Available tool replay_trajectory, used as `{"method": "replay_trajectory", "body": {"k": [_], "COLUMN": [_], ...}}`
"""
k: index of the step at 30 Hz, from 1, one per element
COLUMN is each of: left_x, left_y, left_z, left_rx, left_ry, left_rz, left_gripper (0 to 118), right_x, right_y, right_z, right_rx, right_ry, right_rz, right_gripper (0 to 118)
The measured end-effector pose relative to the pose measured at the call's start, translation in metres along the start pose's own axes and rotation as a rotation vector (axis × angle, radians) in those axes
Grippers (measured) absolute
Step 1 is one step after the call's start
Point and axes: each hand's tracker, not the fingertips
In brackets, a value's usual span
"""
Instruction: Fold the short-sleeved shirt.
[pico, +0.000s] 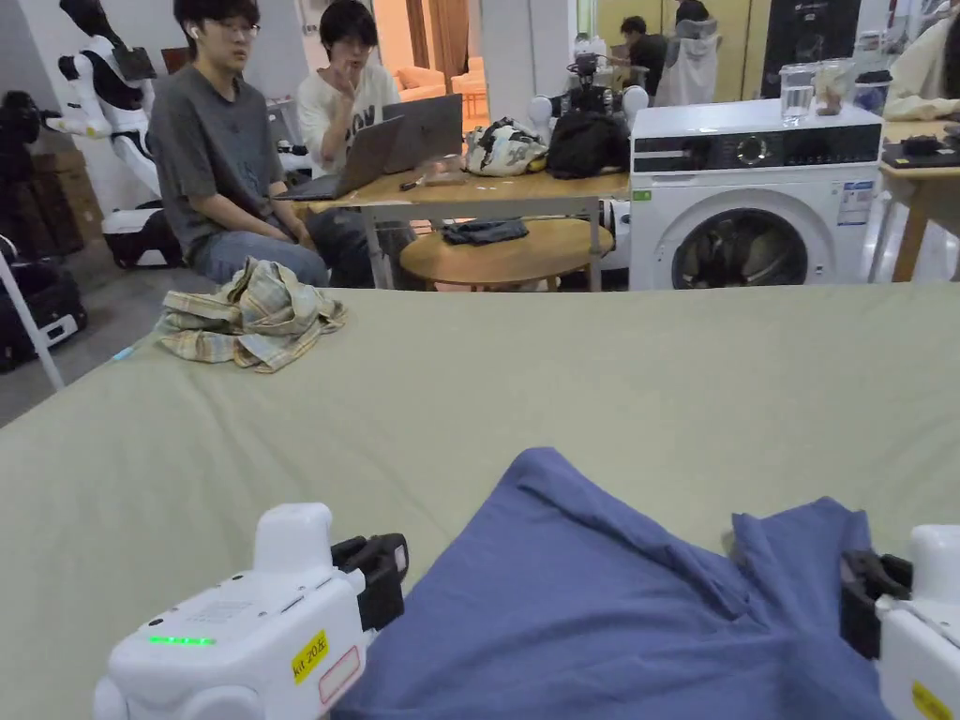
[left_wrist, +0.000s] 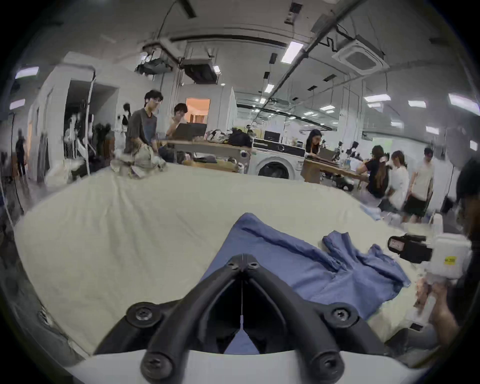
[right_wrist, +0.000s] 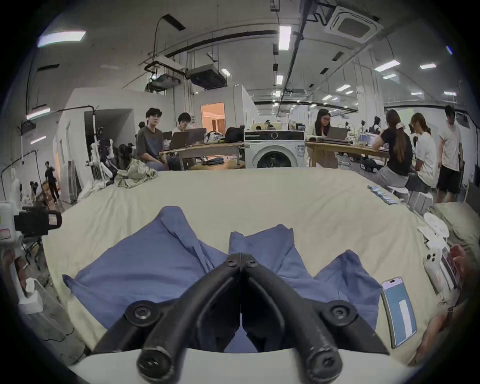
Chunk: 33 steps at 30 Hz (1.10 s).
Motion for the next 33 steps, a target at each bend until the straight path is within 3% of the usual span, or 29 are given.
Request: {"method": "replay_trajectory", "body": {"k": [2,7,10,11,13,15,18,19,20,22,24,26,27,28,30,33], "left_x": [-0.022,-0.069,-0.083,-0.085,-0.084,-0.071,-0.060,-0.058,-0.054,-0.048,-0.049,-0.051,-0.051,-0.051,-0.051,-0.050], "left_y": [-0.011,-0.042,-0.063,-0.069,-0.079,-0.083,-0.078,-0.078,-0.078,-0.082,-0.081,-0.082,-0.082,-0.081,-0.082,-0.081], "left_z": [0.016,0.017,-0.004,-0.012,-0.027,-0.038,-0.042,-0.044,-0.046,-0.050,-0.054,-0.052,-0.052,-0.053,-0.053,-0.054], "left_rx": [-0.023,-0.157,-0.233,-0.263,-0.306,-0.322,-0.347,-0.349,-0.360,-0.381,-0.395,-0.398,-0.400,-0.401,-0.402,-0.412], "left_ry": [0.049,0.164,0.155,0.147,0.149,0.205,0.206,0.191,0.191,0.228,0.226,0.224,0.228,0.227,0.228,0.226], "left_rz": [0.058,0.151,0.223,0.234,0.221,0.154,0.051,0.058,0.047,-0.033,-0.024,-0.011,-0.023,-0.025,-0.021,-0.015], "left_gripper": [65,64,64,63,49,45,20,5,1,1,1,1,1,1,1,1], "right_x": [0.001,0.007,0.006,0.008,0.011,0.016,0.026,0.030,0.033,0.045,0.055,0.069,0.074,0.080,0.091,0.103], "right_y": [-0.002,-0.007,-0.007,-0.007,-0.007,-0.007,-0.005,-0.004,-0.001,0.008,0.023,0.040,0.047,0.054,0.062,0.064], "right_z": [0.007,0.010,0.012,0.013,0.015,0.016,0.016,0.014,0.012,-0.002,-0.022,-0.053,-0.071,-0.093,-0.137,-0.197], "right_rx": [0.000,-0.022,-0.033,-0.035,-0.040,-0.051,-0.062,-0.067,-0.071,-0.090,-0.166,-0.232,-0.282,-0.333,-0.441,-0.562], "right_ry": [0.010,0.044,0.047,0.043,0.027,0.011,-0.013,-0.017,-0.016,-0.016,-0.016,-0.005,0.024,0.067,0.056,-0.068], "right_rz": [-0.001,-0.062,-0.070,-0.066,-0.055,-0.052,-0.063,-0.074,-0.079,-0.087,-0.081,-0.101,-0.107,-0.124,-0.136,-0.141], "right_gripper": [0,0,0,0,0,0,0,0,0,0,4,54,63,62,62,56]}}
